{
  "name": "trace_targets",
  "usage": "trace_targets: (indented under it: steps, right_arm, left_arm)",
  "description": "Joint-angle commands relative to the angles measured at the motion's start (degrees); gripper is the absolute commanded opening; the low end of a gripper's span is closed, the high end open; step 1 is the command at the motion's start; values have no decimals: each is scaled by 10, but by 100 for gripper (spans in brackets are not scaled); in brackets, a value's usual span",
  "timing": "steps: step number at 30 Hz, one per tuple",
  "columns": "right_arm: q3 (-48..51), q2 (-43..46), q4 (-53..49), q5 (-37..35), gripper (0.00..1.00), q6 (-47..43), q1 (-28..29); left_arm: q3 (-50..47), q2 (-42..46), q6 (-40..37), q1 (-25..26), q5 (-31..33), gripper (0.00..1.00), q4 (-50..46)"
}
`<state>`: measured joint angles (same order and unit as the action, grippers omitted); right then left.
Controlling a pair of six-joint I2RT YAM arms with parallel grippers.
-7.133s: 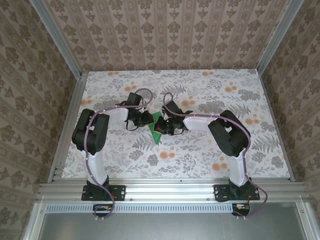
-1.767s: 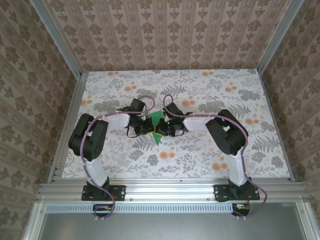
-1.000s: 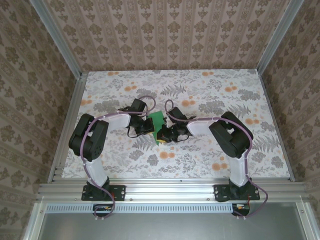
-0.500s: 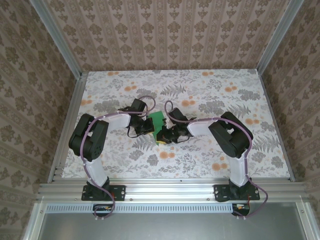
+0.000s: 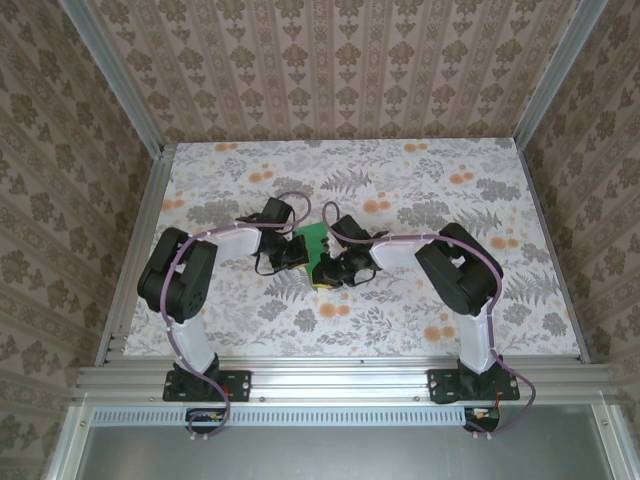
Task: Fold a paper plane with a square sheet of paper (pick it up from the middle)
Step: Third fold the triangle at the center of the table.
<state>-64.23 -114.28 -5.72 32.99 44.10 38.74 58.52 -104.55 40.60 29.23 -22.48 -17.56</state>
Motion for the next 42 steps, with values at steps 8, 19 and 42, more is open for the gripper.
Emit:
trace_targets:
  steps: [8, 19, 42]
  right_arm:
    - [-13, -10, -110, -75, 13, -99, 46]
    - [77, 115, 80, -61, 17, -5, -33]
    - [-37, -23, -7, -99, 13, 27, -49]
  left_arm:
    - [-17, -32, 11, 8, 37, 0, -43]
    - [-17, -23, -5, 8, 32, 0, -38]
    - [11, -23, -26, 8, 27, 0, -42]
